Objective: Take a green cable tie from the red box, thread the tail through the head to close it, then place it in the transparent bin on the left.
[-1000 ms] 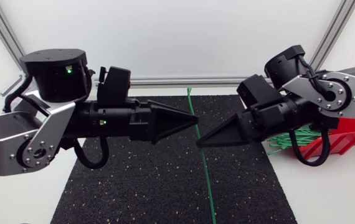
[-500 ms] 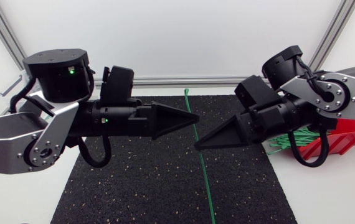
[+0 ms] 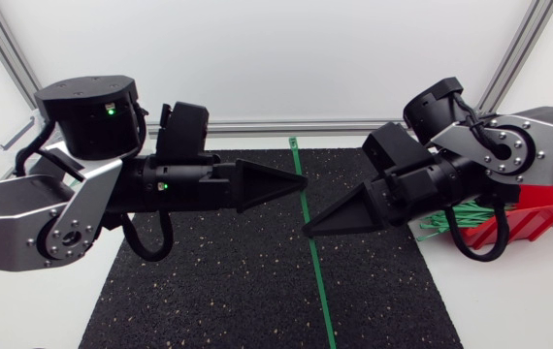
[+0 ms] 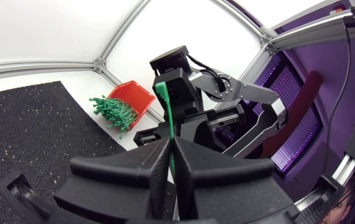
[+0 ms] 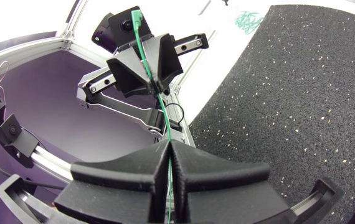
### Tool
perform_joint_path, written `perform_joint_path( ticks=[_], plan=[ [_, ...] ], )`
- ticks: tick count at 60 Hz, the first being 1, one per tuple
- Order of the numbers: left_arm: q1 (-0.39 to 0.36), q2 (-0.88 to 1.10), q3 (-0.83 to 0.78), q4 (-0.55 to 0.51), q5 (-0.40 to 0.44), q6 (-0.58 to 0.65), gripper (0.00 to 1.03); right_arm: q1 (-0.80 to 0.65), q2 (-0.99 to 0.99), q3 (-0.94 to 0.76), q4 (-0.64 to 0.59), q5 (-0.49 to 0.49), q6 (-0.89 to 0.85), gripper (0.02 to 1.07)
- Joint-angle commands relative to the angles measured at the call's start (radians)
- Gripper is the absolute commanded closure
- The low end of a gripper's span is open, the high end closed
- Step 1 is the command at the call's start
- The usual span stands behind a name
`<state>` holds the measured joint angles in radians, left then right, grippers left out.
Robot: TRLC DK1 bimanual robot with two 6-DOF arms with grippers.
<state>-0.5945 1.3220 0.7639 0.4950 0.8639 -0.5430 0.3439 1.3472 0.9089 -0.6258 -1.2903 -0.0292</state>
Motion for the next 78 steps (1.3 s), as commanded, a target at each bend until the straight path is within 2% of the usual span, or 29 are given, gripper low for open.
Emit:
perform_joint_path(
  ticks=[1, 9, 12, 16, 21, 28, 35, 39, 42, 54, 68, 72, 78],
  plan=[
    [0.007, -0.01, 0.009, 0.022, 0.012, -0.023, 1.0, -0.006, 0.012, -0.013, -0.012, 0.008, -0.02, 1.01],
    [0.01, -0.01, 0.009, 0.025, 0.012, -0.018, 1.0, -0.003, -0.005, -0.019, -0.003, 0.052, -0.02, 1.01],
    [0.015, -0.012, 0.012, 0.025, 0.012, -0.021, 1.0, -0.003, -0.016, -0.027, 0.012, 0.082, -0.02, 0.99],
    [0.033, -0.012, 0.017, 0.022, 0.012, -0.02, 1.0, -0.003, -0.04, -0.038, 0.034, 0.149, -0.018, 0.81],
    [0.056, -0.014, 0.018, 0.016, 0.012, -0.008, 1.0, 0.004, -0.069, -0.053, 0.054, 0.203, -0.017, 0.69],
    [0.079, -0.026, 0.012, -0.001, 0.02, 0.032, 1.0, 0.026, -0.1, -0.067, 0.08, 0.284, -0.015, 0.48],
    [0.093, -0.044, 0.008, -0.061, 0.034, 0.091, 1.0, 0.033, -0.118, -0.076, 0.115, 0.315, -0.015, 0.3],
    [0.098, -0.049, 0.003, -0.082, 0.049, 0.117, 1.0, 0.04, -0.128, -0.081, 0.146, 0.33, -0.015, 0.16],
    [0.098, -0.049, -0.005, -0.104, 0.063, 0.149, 1.0, 0.052, -0.138, -0.088, 0.19, 0.345, -0.015, 0.11],
    [0.076, -0.049, -0.034, -0.141, 0.098, 0.279, 1.0, 0.086, -0.177, -0.122, 0.305, 0.348, -0.018, 0.11],
    [0.041, -0.038, -0.035, -0.144, 0.152, 0.319, 1.0, 0.121, -0.148, -0.127, 0.291, 0.329, -0.032, 0.12],
    [0.027, -0.038, -0.038, -0.147, 0.152, 0.319, 1.0, 0.122, -0.157, -0.133, 0.305, 0.329, -0.034, 0.22],
    [0.022, -0.038, -0.037, -0.151, 0.156, 0.321, 1.0, 0.129, -0.183, -0.156, 0.337, 0.338, -0.031, 0.54]
  ],
)
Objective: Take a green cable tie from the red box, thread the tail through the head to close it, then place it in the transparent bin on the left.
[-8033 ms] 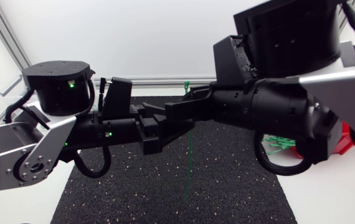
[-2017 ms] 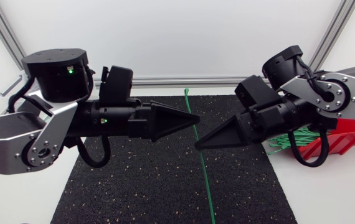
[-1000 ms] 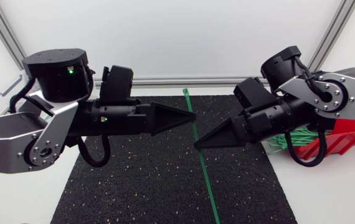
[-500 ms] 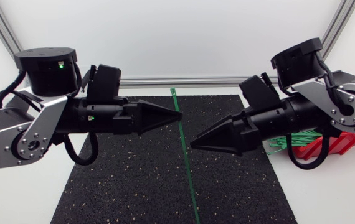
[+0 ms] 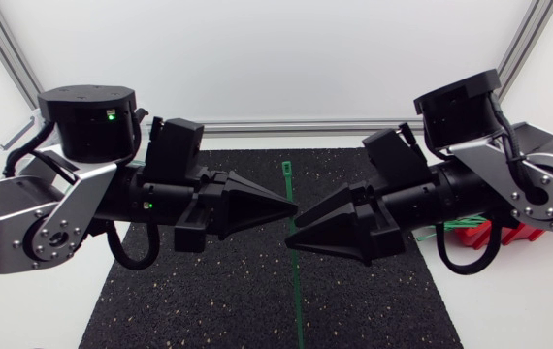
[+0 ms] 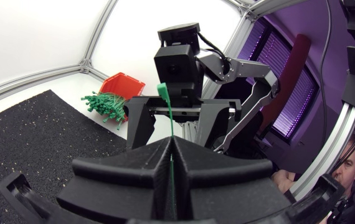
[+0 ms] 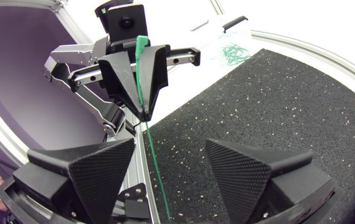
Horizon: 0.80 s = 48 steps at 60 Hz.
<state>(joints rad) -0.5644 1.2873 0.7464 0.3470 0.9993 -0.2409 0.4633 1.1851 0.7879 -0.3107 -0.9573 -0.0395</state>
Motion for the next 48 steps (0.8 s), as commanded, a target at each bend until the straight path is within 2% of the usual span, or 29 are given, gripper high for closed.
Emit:
perform_joint_path(
  ticks=[1, 10, 17, 37, 42, 48],
  plan=[
    [-0.008, -0.003, -0.019, -0.005, 0.022, 0.018, 1.0, 0.011, -0.027, -0.036, 0.025, 0.005, -0.02, 0.58],
    [-0.006, -0.003, -0.016, -0.031, 0.024, 0.032, 1.0, 0.008, -0.053, -0.047, 0.044, 0.014, -0.02, 0.83],
    [-0.009, -0.002, -0.016, -0.04, 0.024, 0.038, 1.0, 0.014, -0.067, -0.05, 0.045, 0.014, -0.02, 0.97],
    [-0.023, 0.0, -0.01, -0.054, 0.022, 0.043, 1.0, 0.044, -0.064, -0.055, 0.041, 0.015, -0.02, 0.97],
    [-0.026, 0.0, -0.01, -0.055, 0.022, 0.043, 1.0, 0.049, -0.07, -0.059, 0.042, 0.022, -0.022, 1.02],
    [-0.028, 0.0, -0.01, -0.055, 0.021, 0.043, 1.0, 0.075, -0.085, -0.07, 0.042, 0.052, -0.022, 1.02]
  ],
)
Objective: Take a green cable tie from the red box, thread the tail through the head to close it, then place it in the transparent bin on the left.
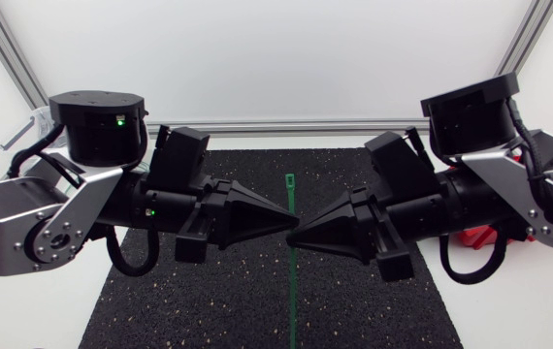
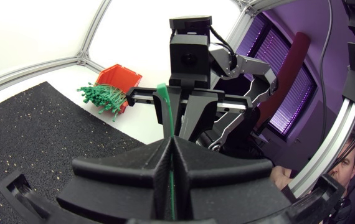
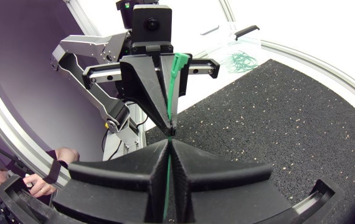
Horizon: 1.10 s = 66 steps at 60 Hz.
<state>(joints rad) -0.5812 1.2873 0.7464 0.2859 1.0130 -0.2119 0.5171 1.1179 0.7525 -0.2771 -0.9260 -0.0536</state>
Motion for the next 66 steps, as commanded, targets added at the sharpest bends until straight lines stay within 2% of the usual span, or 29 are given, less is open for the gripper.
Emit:
perform_joint_path(
  ticks=[1, 8, 12, 15, 35, 47, 55, 59, 66],
  plan=[
    [-0.011, 0.0, -0.01, 0.006, 0.007, 0.014, 1.0, 0.026, -0.021, -0.038, 0.009, 0.026, -0.008, 1.01],
    [-0.005, -0.003, -0.005, 0.006, 0.004, 0.014, 0.98, 0.032, -0.04, -0.045, 0.009, 0.038, -0.006, 1.02],
    [0.001, -0.013, -0.005, 0.012, 0.004, 0.014, 0.78, 0.031, -0.041, -0.048, 0.009, 0.038, -0.003, 1.02],
    [0.003, -0.016, -0.005, 0.018, 0.004, 0.016, 0.69, 0.027, -0.041, -0.05, 0.01, 0.038, -0.003, 1.02],
    [0.011, -0.019, 0.001, 0.072, 0.004, -0.004, 0.7, 0.015, -0.047, -0.053, 0.012, 0.038, -0.003, 1.02],
    [0.02, -0.006, -0.01, 0.137, 0.004, -0.047, 0.7, 0.012, -0.05, -0.053, 0.012, 0.03, -0.002, 1.02],
    [0.023, 0.004, -0.009, 0.141, 0.004, -0.053, 0.7, 0.008, -0.052, -0.053, 0.01, 0.026, -0.002, 1.02],
    [0.024, 0.007, -0.01, 0.147, 0.004, -0.06, 0.77, 0.008, -0.056, -0.053, 0.01, 0.026, -0.002, 1.02],
    [0.026, 0.01, -0.01, 0.148, 0.004, -0.067, 0.79, 0.008, -0.058, -0.054, 0.01, 0.024, -0.002, 1.02]
  ],
)
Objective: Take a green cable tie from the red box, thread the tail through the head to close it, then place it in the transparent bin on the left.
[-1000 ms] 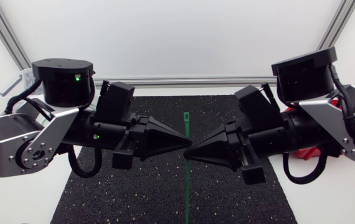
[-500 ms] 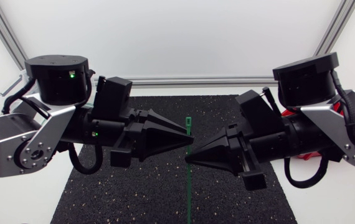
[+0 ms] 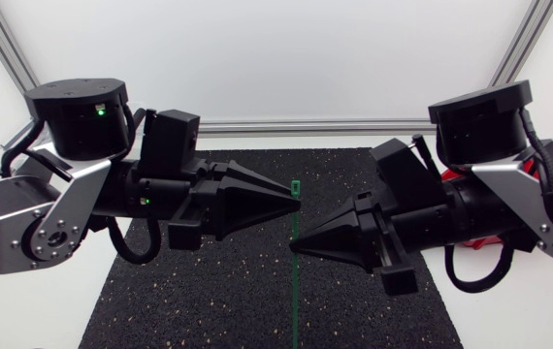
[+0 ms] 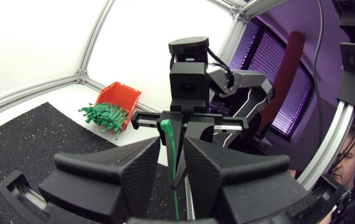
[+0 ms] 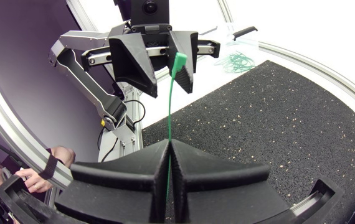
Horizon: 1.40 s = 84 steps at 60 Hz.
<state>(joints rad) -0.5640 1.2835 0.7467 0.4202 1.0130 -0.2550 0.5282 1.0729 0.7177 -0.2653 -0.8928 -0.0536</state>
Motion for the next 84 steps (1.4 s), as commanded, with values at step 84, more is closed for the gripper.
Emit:
perform_joint_path(
  ticks=[84],
  plan=[
    [0.007, 0.022, -0.007, 0.04, 0.004, -0.092, 0.99, 0.009, 0.015, -0.018, 0.001, 0.0, 0.0, 1.01]
  ],
)
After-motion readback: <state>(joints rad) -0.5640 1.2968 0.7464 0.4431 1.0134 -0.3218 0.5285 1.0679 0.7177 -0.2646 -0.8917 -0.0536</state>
